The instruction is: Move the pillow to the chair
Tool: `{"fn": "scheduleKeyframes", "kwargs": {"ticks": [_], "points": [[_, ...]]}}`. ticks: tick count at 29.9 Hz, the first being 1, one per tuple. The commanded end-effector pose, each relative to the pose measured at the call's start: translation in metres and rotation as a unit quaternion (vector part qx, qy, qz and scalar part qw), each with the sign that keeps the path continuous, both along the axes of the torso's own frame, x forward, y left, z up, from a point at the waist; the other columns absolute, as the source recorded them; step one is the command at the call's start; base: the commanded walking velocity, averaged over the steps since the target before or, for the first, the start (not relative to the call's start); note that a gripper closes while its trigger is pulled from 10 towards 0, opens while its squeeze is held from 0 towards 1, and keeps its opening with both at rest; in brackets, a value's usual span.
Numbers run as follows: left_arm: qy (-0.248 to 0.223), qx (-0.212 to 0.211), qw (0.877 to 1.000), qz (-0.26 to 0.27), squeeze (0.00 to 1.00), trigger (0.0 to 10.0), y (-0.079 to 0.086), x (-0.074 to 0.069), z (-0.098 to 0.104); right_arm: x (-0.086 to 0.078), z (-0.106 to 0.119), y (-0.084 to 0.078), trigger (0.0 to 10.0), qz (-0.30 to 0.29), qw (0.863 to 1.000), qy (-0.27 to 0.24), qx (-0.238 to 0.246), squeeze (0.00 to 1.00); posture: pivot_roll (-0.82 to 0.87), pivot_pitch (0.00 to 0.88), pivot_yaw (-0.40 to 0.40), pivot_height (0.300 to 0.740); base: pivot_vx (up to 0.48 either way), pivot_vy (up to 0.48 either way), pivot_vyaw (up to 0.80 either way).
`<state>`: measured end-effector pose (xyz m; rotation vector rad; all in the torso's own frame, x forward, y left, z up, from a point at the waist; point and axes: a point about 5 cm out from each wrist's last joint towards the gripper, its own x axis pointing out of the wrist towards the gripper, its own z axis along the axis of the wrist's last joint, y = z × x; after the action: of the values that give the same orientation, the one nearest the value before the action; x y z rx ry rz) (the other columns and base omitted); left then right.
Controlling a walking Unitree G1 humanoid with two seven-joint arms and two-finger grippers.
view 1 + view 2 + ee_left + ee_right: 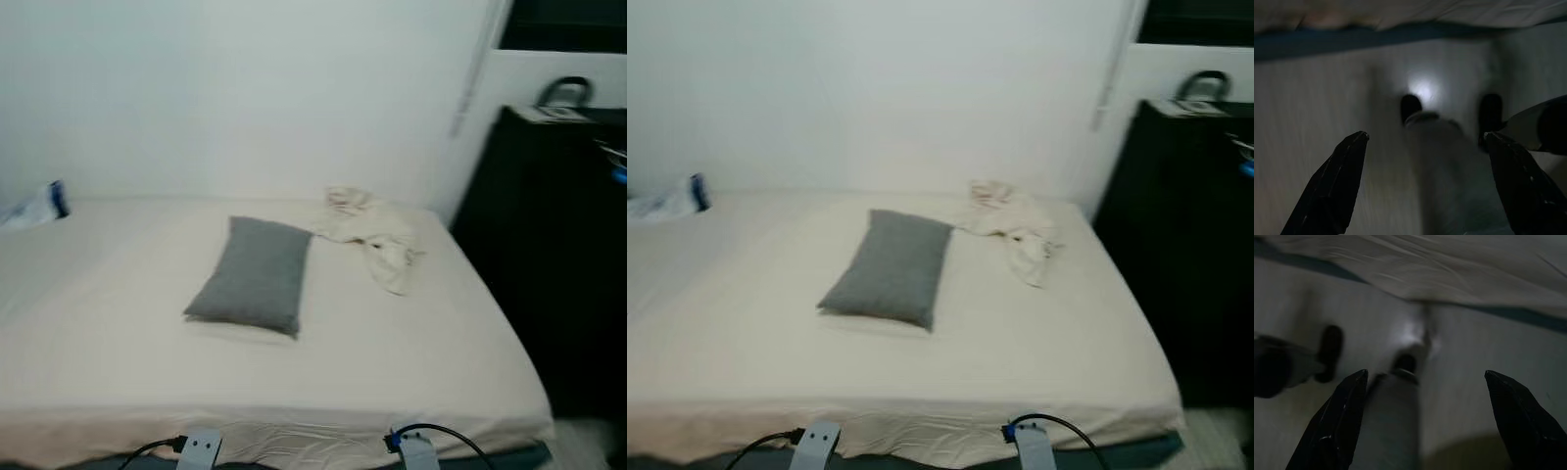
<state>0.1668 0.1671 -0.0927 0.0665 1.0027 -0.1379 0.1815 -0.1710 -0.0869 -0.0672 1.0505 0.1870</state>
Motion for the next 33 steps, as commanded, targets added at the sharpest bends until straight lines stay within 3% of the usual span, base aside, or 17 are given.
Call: {"fn": "scheduleKeyframes", "kwargs": {"ticks": [1,13,18,29,33], "points": [[0.007,0.006,1.000,0.004,0.00,10.0,0.005,-0.003,-0.001,0.000,0.000,0.002,10.0,-0.001,1.000,0.000,0.004,0.00,0.07,0.000,-0.045,0.740,0.000,0.000,0.79],[0.007,0.004,1.000,0.003,0.00,10.0,0.004,-0.004,-0.001,-0.003,-0.001,-0.005,10.0,-0.011,1.000,0.001,-0.013,0.00,0.07,0.000,-0.045,0.740,0.000,0.000,0.79],[0.007,0.004,1.000,-0.002,0.00,10.0,0.004,-0.004,-0.001,0.004,0.002,-0.009,10.0,-0.031,0.999,-0.017,-0.021,0.00,0.07,0.000,-0.048,0.740,0.000,0.000,0.78],[0.004,0.007,1.000,-0.009,0.00,10.0,0.003,-0.003,-0.001,0.010,0.005,-0.007,10.0,-0.036,0.999,-0.022,-0.024,0.00,0.07,0.000,-0.048,0.740,0.000,-0.390,0.00],[0.002,0.002,1.000,0.002,0.00,10.0,0.004,-0.003,-0.001,0.010,0.005,-0.006,10.0,-0.034,0.999,-0.021,-0.025,0.00,0.07,0.000,-0.051,0.740,0.000,0.000,0.00]]}}
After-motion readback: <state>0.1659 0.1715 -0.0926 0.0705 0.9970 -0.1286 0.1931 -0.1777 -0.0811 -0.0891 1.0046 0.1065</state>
